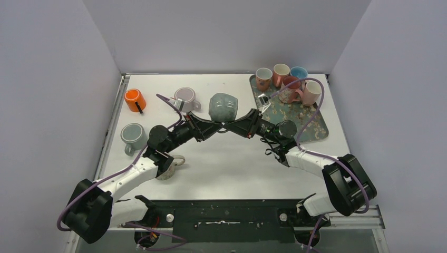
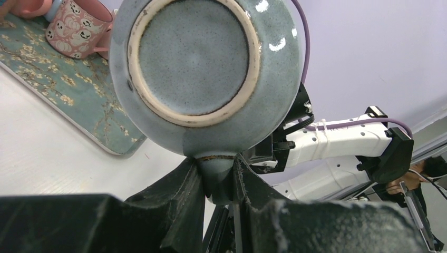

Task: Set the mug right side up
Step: Place the cup on the tray.

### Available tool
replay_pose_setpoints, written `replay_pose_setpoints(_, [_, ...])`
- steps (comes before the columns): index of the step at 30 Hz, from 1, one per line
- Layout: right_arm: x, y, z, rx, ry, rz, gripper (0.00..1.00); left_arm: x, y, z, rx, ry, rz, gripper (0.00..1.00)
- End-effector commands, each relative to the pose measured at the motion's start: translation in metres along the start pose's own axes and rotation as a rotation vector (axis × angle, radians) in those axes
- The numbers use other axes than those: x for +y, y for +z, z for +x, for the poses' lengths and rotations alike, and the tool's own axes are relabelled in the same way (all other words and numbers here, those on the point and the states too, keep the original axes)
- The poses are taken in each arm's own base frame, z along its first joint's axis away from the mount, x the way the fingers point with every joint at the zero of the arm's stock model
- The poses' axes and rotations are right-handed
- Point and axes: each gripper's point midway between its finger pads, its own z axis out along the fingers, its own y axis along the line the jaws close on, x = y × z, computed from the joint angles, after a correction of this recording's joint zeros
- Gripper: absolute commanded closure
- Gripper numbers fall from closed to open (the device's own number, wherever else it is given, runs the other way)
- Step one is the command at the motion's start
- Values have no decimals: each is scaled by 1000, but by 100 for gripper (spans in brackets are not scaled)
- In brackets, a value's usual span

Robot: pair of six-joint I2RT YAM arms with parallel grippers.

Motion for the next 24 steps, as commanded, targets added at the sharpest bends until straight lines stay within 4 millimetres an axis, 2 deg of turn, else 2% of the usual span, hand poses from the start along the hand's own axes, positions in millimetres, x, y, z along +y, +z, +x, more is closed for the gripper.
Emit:
replay_pose_setpoints(1, [45, 13, 8, 41, -59, -172, 100, -33, 4, -5, -11, 85, 127, 100])
replay_pose_setpoints(3, [43, 12, 6, 24, -59, -155, 100, -32, 5, -6, -13, 81, 118, 98])
replay_pose_setpoints(7, [35, 8, 4, 14, -80, -112, 100, -34, 2, -13, -48, 68, 103, 79])
replay_pose_setpoints(13, [31, -7, -1, 0, -116, -80, 100, -37, -5, -27, -123, 59, 64, 63])
replay_pose_setpoints(16, [29, -10, 2, 21, -130, -66, 100, -36, -8, -31, -148, 46, 53, 61])
replay_pose_setpoints(18, [32, -11, 3, 26, -142, -74, 100, -37, -7, -29, -144, 37, 66, 62])
replay_pose_setpoints(19, [32, -11, 2, 29, -146, -74, 100, -38, -7, -29, -143, 32, 75, 68])
replay_pose_setpoints(21, [33, -11, 4, 45, -151, -78, 100, -43, -6, -27, -139, 16, 110, 84])
replay_pose_setpoints(22, [33, -12, 4, 45, -150, -77, 100, -44, -6, -27, -134, 6, 118, 100])
replay_pose_setpoints(24, [33, -12, 1, 38, -143, -72, 100, -46, -4, -26, -124, 11, 133, 100])
